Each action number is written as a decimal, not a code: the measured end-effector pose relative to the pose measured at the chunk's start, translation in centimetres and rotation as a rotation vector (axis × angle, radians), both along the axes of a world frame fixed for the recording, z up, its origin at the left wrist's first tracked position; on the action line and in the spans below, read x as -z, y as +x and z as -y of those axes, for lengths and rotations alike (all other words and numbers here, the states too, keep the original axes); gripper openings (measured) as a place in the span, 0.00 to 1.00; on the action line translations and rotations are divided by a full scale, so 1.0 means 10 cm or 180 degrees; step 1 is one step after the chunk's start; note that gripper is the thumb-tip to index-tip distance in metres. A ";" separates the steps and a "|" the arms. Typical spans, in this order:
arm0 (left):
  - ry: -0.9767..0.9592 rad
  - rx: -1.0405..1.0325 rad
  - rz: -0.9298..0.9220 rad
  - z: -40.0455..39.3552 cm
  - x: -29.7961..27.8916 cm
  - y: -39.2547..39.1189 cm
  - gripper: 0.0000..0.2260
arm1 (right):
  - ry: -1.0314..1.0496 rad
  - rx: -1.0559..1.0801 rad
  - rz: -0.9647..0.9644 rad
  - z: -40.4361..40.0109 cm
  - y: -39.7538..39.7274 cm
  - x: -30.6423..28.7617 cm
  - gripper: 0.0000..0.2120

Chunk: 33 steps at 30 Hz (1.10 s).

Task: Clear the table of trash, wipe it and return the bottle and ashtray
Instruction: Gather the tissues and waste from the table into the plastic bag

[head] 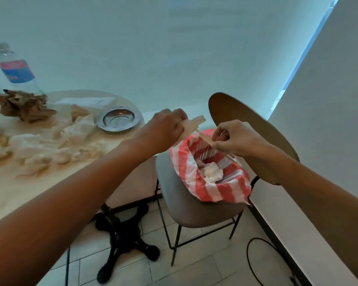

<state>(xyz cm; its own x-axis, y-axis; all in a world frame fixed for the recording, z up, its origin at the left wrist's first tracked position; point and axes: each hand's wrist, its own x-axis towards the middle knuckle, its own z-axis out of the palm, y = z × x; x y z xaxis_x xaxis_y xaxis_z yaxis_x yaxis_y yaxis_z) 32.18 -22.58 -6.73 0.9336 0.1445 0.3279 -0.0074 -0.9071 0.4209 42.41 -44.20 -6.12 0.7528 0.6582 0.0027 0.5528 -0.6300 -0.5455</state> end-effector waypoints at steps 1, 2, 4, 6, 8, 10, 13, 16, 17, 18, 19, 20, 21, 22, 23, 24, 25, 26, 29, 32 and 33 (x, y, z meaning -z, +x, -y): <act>-0.0025 -0.0085 -0.0093 0.07 0.07 0.10 0.12 | -0.0021 0.0031 -0.0002 0.07 0.08 0.09 0.06; -0.0075 -0.0154 -0.0192 0.15 0.15 0.20 0.12 | -0.0042 0.0058 -0.0015 0.14 0.16 0.18 0.06; -0.0234 -0.0253 -0.0380 0.30 0.31 0.37 0.12 | -0.0065 0.0103 -0.0072 0.24 0.29 0.35 0.06; -0.0441 -0.0359 -0.0587 0.45 0.48 0.51 0.12 | -0.0085 0.0150 -0.0126 0.31 0.41 0.52 0.06; -0.0598 -0.0496 -0.0787 0.54 0.63 0.64 0.12 | -0.0084 0.0205 -0.0185 0.33 0.50 0.67 0.06; -0.0760 -0.0593 -0.0899 0.59 0.78 0.75 0.11 | -0.0094 0.0260 -0.0233 0.32 0.58 0.79 0.06; -0.0941 -0.0679 -0.0936 0.60 0.97 0.95 0.10 | -0.0146 0.0330 -0.0236 0.27 0.71 0.95 0.05; -0.1041 -0.0737 -0.0946 0.59 1.13 1.11 0.10 | -0.0211 0.0420 -0.0240 0.20 0.83 1.11 0.04; -0.1096 -0.0740 -0.0938 0.59 1.17 1.13 0.10 | -0.0206 0.0438 -0.0235 0.19 0.85 1.16 0.04; -0.1158 -0.0722 -0.0958 0.58 1.22 1.15 0.12 | -0.0222 0.0440 -0.0242 0.17 0.87 1.22 0.04; -0.1194 -0.0689 -0.1002 0.58 1.26 1.17 0.13 | -0.0241 0.0431 -0.0250 0.14 0.90 1.27 0.04; -0.1181 -0.0653 -0.1058 0.57 1.29 1.17 0.14 | -0.0272 0.0428 -0.0252 0.12 0.92 1.32 0.05; -0.1132 -0.0610 -0.1098 0.57 1.33 1.17 0.15 | -0.0304 0.0429 -0.0257 0.11 0.94 1.37 0.07; -0.1075 -0.0562 -0.1116 0.56 1.36 1.16 0.16 | -0.0342 0.0432 -0.0258 0.10 0.95 1.40 0.08; -0.1022 -0.0510 -0.1106 0.54 1.39 1.16 0.16 | -0.0362 0.0423 -0.0247 0.10 0.96 1.43 0.07; -0.0982 -0.0467 -0.1089 0.52 1.43 1.16 0.15 | -0.0379 0.0411 -0.0231 0.09 0.96 1.45 0.07; -0.0945 -0.0436 -0.1080 0.51 1.45 1.16 0.15 | -0.0375 0.0392 -0.0216 0.09 0.97 1.46 0.06; -0.0909 -0.0418 -0.1079 0.49 1.45 1.14 0.16 | -0.0384 0.0364 -0.0218 0.09 0.96 1.46 0.06; -0.0791 -0.0378 -0.0956 0.48 1.43 1.09 0.16 | -0.0399 0.0155 -0.0179 0.08 0.94 1.45 0.09; -0.0644 -0.0339 -0.0691 0.49 1.35 1.01 0.16 | -0.0565 -0.0168 0.0200 0.06 0.88 1.38 0.15; -0.0632 -0.0341 -0.0615 0.50 1.30 0.97 0.16 | -0.0608 -0.0265 0.0342 0.05 0.85 1.34 0.17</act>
<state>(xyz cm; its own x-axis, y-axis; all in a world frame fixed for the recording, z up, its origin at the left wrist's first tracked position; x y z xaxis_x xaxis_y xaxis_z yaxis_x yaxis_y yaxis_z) 41.93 -27.61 -19.76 0.9520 0.2891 0.1009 0.1815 -0.7981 0.5745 50.89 -44.68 -19.51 0.6981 0.7142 -0.0508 0.6555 -0.6661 -0.3559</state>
